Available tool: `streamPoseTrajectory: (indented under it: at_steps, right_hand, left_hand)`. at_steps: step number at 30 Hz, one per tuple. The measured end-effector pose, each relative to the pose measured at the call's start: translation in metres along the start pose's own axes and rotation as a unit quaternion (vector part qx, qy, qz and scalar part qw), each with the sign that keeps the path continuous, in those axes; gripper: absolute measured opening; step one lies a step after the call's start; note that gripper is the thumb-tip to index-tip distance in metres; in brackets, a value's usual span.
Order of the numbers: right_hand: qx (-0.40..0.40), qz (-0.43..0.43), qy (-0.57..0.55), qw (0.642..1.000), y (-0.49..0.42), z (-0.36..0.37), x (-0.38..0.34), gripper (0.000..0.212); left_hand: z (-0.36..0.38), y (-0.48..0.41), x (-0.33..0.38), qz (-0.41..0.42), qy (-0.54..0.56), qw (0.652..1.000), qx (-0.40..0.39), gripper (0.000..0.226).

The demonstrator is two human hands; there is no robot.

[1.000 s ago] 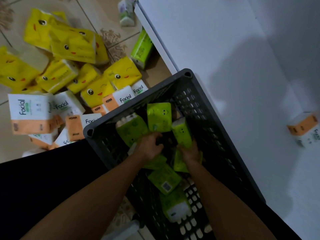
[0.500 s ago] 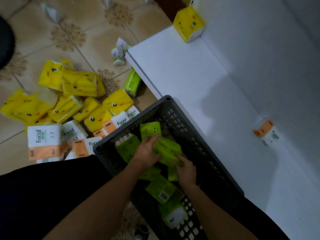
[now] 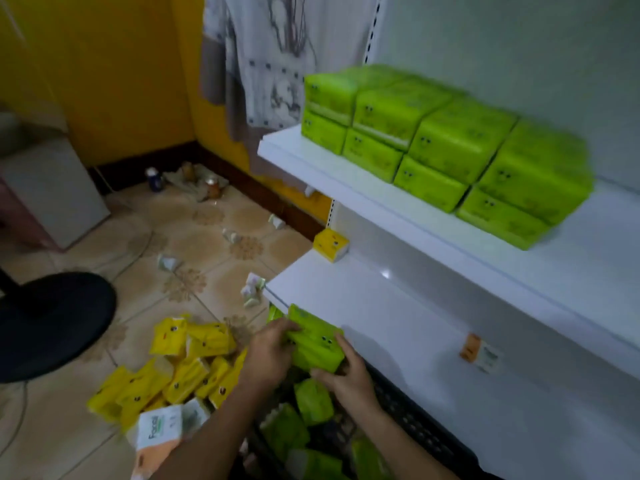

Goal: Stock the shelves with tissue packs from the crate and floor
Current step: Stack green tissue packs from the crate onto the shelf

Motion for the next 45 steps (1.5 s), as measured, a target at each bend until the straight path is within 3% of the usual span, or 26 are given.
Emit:
streamPoseTrajectory:
  at_steps: [6,10,15,20,24,30,35,41,45]
  right_hand:
    - [-0.04,-0.142,0.07,0.987,0.013,0.016,-0.165,0.067]
    - [-0.003,-0.242,0.142,0.96,0.017,0.012,-0.254,0.062]
    - [0.074,-0.335,0.214,0.914,0.012,-0.009,-0.348,0.059]
    - [0.131,-0.358,0.248,0.89,-0.022,-0.04,-0.409,0.057]
    - [0.2,-0.357,0.239,0.88,-0.067,-0.069,-0.451,0.06]
    - [0.231,-0.293,0.272,0.887,-0.154,-0.091,-0.472,0.051]
    - [0.276,-0.305,0.255,0.875,-0.191,-0.097,-0.493,0.039]
    - [0.269,-0.297,0.187,0.897,-0.219,-0.092,-0.504,0.032]
    - [0.232,-0.272,0.179,0.917,-0.226,-0.084,-0.506,0.043]
  left_hand:
    - [-0.11,-0.026,0.074,0.048,-0.002,0.994,0.099,0.034]
    - [-0.161,-0.055,0.132,0.107,0.006,0.979,0.172,0.038]
    - [-0.192,-0.099,0.19,0.157,0.032,0.967,0.2,0.039]
    - [-0.198,-0.149,0.211,0.169,0.037,0.965,0.195,0.034]
    - [-0.18,-0.196,0.22,0.207,-0.089,0.962,0.151,0.024]
    - [-0.152,-0.252,0.221,0.239,-0.196,0.937,0.163,0.074]
    - [-0.144,-0.278,0.232,0.257,-0.251,0.919,0.163,0.078]
    - [-0.134,-0.285,0.22,0.271,-0.212,0.923,0.169,0.072]
    - [-0.133,-0.29,0.22,0.289,-0.205,0.922,0.159,0.071]
Point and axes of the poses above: each hand's wrist, its own y-axis away from the middle knuckle, its own z-axis out of the palm, x = y × z, the point moved 6 cm from there along -y, towards the middle knuckle, and after that the axes turned 10 degrees about -y, right-handed, at the moved point
